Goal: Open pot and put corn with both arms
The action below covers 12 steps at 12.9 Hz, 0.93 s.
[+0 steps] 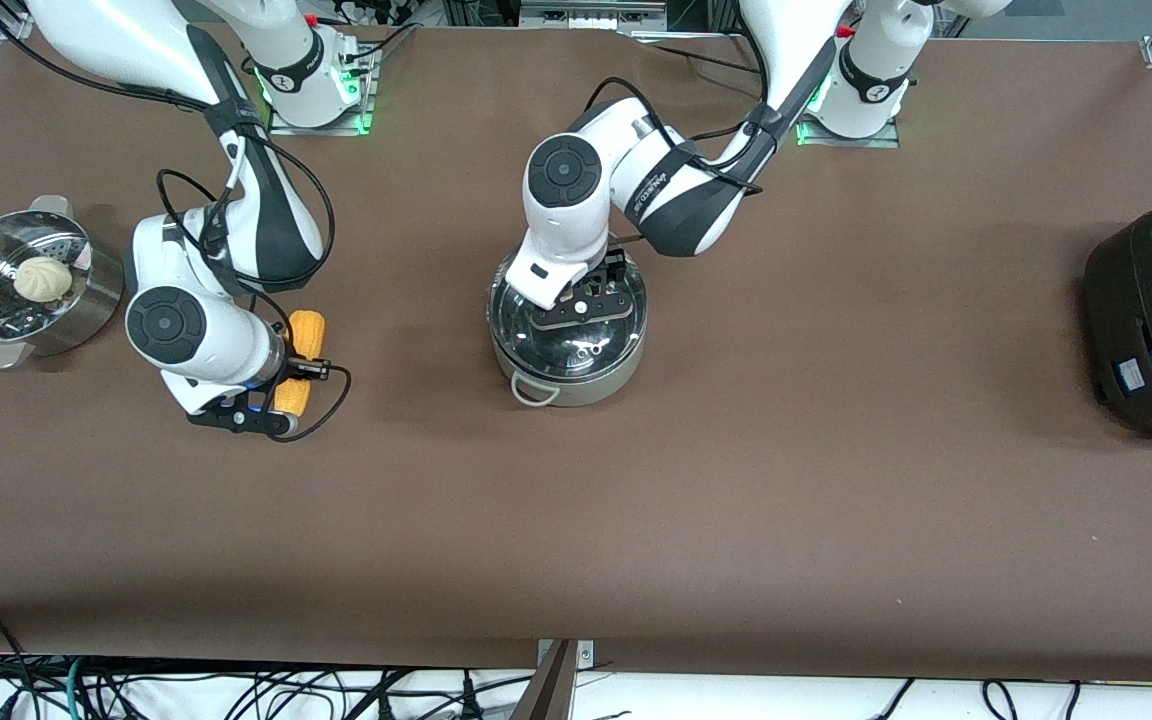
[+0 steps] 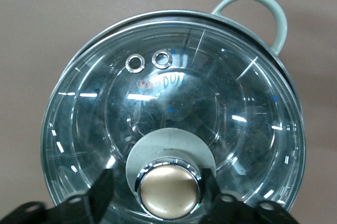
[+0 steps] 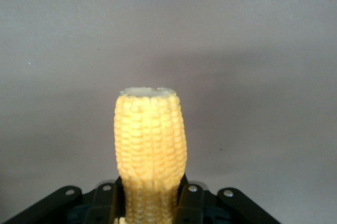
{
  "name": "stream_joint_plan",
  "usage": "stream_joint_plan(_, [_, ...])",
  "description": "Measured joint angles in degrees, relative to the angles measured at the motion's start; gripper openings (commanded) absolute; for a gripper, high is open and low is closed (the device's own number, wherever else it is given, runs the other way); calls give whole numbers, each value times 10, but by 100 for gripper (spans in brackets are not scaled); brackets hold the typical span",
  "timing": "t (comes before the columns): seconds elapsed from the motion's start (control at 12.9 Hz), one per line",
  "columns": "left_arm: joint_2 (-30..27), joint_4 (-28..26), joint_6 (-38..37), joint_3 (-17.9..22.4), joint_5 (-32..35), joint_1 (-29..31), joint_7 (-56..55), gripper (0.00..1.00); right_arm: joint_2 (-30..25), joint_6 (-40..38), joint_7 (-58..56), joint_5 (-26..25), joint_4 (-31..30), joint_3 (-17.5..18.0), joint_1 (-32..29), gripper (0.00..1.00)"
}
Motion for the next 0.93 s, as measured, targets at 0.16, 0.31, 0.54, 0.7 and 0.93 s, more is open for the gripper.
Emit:
stream_joint_plan(0.16, [-1,0,8,-3,0,-1,0,6,0,-5,0,0,9,1,2,0])
stream_joint_plan(0.31, [-1,0,8,-3,0,-1,0,0,0,-17,0,0,19,2,7,0])
stream_joint_plan(0.54, [-2,0,8,-3,0,-1,1,0,0,-23,0,0,25,2,9,0])
stream_joint_plan(0.7, [-11,1,4,0,0,3,0,0,0,-24,0,0,25,3,12,0])
stream_joint_plan(0.93, [-69,1,-32,5,0,40,28,0,0,-24,0,0,26,4,17,0])
